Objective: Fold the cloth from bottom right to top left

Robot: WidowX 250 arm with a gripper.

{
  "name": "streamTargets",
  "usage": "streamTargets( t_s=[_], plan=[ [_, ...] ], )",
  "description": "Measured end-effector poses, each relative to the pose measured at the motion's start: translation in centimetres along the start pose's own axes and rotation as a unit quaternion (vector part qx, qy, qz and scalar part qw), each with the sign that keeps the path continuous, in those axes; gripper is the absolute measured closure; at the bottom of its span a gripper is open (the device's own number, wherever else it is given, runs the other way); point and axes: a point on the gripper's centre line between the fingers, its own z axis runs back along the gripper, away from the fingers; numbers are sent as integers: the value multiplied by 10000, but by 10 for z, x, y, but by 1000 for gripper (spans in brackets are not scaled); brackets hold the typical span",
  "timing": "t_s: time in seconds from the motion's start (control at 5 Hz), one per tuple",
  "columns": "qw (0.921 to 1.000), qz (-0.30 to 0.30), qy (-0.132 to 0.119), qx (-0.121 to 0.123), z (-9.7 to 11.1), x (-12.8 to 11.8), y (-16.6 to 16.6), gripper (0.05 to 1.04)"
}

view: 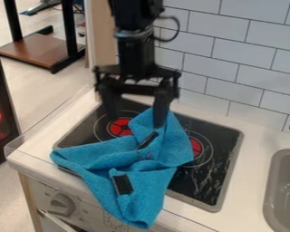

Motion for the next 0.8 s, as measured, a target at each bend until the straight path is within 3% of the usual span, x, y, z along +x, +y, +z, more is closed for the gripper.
streamTargets(
  t_s=[0.2,0.4,0.8],
  plan=[
    [9986,343,118,394,-19,-19,12,85],
    [9953,793,62,559,-39,-32,17,85],
    [9931,1051,-203,482,-63,-39,21,85]
  ],
)
